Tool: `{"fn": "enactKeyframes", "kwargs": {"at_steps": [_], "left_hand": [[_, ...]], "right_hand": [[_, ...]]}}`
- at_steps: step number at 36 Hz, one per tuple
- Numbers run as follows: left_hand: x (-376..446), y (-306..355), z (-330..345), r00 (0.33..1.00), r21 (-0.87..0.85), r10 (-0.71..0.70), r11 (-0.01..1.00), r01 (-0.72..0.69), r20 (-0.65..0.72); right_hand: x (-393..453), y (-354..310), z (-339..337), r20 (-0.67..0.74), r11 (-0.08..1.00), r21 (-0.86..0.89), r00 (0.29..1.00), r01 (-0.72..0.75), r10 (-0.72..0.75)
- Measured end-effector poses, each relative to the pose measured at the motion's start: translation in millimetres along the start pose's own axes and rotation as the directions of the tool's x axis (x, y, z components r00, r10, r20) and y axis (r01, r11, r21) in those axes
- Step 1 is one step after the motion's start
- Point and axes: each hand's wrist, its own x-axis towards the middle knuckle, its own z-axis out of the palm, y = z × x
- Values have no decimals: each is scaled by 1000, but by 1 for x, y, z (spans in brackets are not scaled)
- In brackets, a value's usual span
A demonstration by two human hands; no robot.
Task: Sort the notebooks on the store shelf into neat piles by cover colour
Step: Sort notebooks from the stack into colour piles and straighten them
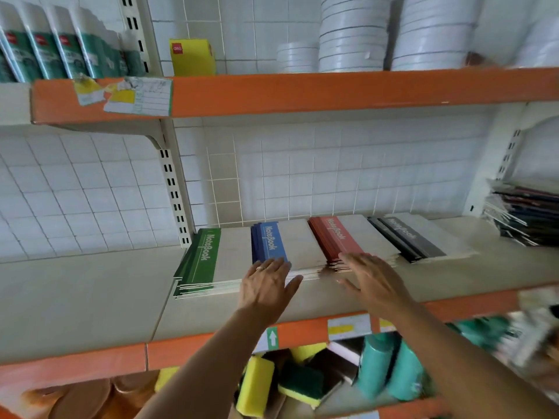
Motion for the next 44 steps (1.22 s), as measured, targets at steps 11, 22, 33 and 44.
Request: {"fn": "enactKeyframes", "kwargs": {"at_steps": [11,22,33,44], "left_hand": [[6,128,-2,995,3,101,995,-101,20],[14,282,0,986,13,166,986,-166,34],[40,401,8,958,40,287,957,-287,8],[123,469,28,946,23,325,946,-325,-13]], "right_hand": [[-89,96,-55,31,978,-69,980,-196,199],[-183,223,-106,34,956,-143,964,-256,263],[-231,327,-130,-25,929,-138,939,-343,343],[-207,417,-152,-103,894,-191,914,-405,392]]}}
